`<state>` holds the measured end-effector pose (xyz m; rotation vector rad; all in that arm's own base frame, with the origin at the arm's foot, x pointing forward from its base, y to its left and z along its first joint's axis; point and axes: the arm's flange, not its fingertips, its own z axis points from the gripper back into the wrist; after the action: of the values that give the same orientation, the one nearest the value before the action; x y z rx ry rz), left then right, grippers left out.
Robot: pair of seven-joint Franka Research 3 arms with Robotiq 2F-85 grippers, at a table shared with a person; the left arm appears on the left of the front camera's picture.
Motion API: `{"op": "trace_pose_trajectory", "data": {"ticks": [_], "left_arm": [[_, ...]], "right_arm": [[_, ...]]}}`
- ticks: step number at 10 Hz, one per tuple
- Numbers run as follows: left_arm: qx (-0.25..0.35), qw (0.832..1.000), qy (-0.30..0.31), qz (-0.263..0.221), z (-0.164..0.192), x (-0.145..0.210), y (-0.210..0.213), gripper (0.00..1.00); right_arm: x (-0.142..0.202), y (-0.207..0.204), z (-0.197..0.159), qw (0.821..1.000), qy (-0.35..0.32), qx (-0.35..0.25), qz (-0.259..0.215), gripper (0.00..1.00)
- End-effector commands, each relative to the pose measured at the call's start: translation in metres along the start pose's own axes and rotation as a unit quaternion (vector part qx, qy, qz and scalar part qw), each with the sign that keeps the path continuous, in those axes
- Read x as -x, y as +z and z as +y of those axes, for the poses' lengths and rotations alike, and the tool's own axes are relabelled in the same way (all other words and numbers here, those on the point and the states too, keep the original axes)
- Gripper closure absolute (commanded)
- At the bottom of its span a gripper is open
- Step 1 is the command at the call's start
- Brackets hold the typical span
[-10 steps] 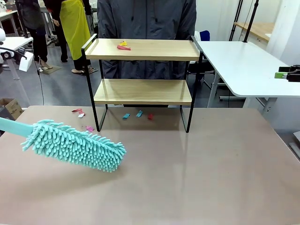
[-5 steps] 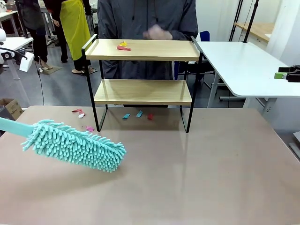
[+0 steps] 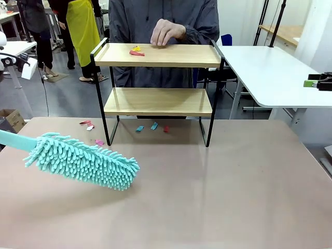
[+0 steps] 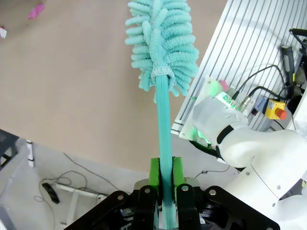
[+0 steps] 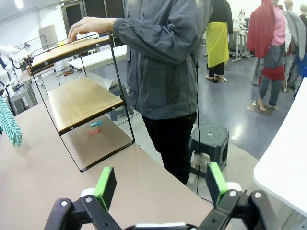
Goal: Clean the shelf.
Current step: Clean the specific section of the Shelf indicated by the human with the Duster.
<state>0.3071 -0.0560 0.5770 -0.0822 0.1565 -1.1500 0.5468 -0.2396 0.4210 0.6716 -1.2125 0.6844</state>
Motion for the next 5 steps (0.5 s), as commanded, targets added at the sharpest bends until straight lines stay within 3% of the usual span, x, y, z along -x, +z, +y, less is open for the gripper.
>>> {"op": "trace_pose_trajectory", "data": {"ticks": [1, 5], "left_arm": [[-0.002, 1.0, -0.002, -0.007, -0.0005, 0.001, 0.0002, 0.87], [-0.002, 1.0, -0.002, -0.007, -0.0005, 0.001, 0.0002, 0.87]], "right_arm": [[-0.0023, -0.0011, 0.0004, 1.0, 0.003, 0.001, 0.002, 0.0], [-0.0023, -0.0011, 0.0004, 1.0, 0.003, 0.001, 0.002, 0.0]]}}
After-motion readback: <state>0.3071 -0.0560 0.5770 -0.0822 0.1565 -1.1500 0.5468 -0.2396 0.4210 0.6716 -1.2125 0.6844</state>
